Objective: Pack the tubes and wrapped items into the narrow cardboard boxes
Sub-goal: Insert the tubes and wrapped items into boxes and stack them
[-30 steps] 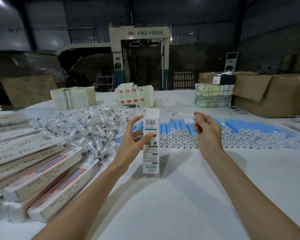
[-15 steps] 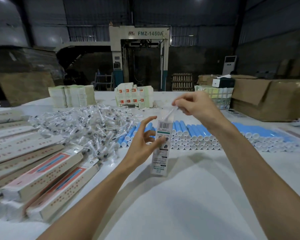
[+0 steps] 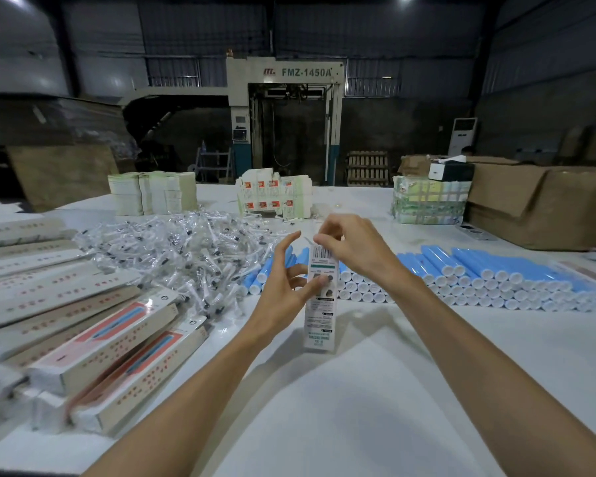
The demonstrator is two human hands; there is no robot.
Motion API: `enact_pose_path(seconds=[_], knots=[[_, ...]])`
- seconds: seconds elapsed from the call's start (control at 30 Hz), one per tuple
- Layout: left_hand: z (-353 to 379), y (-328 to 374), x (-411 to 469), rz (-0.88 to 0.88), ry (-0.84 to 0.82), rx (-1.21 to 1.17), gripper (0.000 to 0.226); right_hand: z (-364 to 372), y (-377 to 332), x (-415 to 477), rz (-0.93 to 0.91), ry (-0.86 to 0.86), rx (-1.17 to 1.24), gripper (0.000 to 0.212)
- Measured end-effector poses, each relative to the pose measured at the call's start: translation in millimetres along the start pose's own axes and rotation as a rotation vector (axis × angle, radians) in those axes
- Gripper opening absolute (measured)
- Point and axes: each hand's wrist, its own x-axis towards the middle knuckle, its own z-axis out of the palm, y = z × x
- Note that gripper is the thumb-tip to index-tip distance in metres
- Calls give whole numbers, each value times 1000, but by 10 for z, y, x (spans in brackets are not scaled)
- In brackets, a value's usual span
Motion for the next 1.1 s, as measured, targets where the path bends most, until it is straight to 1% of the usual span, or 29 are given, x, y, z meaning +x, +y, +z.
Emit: enact_pose_path(seconds=[0.07, 0.1, 0.17, 0.23, 0.27, 0.37, 0.47, 0.57, 0.7, 0.8, 0.97, 1.03, 1.1], knots=[[1, -6, -6, 18, -2, -9, 74, 75, 59, -56, -45, 15, 33, 24], [3, -9, -8, 15, 1, -19, 73, 118, 92, -101, -67, 60, 84, 22], [-1, -10, -8, -8, 16, -40, 73, 206, 189, -219, -70, 212, 216, 11], [-15, -17, -6, -17, 23, -50, 73, 293, 321, -342, 6, 319, 359, 15], [-21, -21, -6, -19, 22, -60, 73, 332, 378, -398, 42, 315, 416, 20], [-23, -24, -11, -26, 19, -93, 73, 423, 445, -480, 34, 169, 487, 38], [-11, -17, -20, -12, 17, -83, 74, 454, 440, -467, 4, 161, 532, 44], [-29, -20, -30, 3, -4, -74, 74, 440, 421, -464, 28, 125, 690, 39], [-32, -15, -26, -3, -47, -54, 69, 406, 404, -505, 58, 75, 827, 24], [-40, -5, -33, -11, -69, -42, 63, 342, 410, -519, 85, 44, 828, 18], [-77, -25, -43, -50, -111, -37, 54, 266, 469, -534, 138, -90, 751, 16], [-81, -26, -42, -68, -107, -42, 53, 279, 469, -544, 175, -121, 793, 16], [-91, -4, -37, -75, -101, -55, 54, 288, 456, -537, 188, -81, 861, 17]])
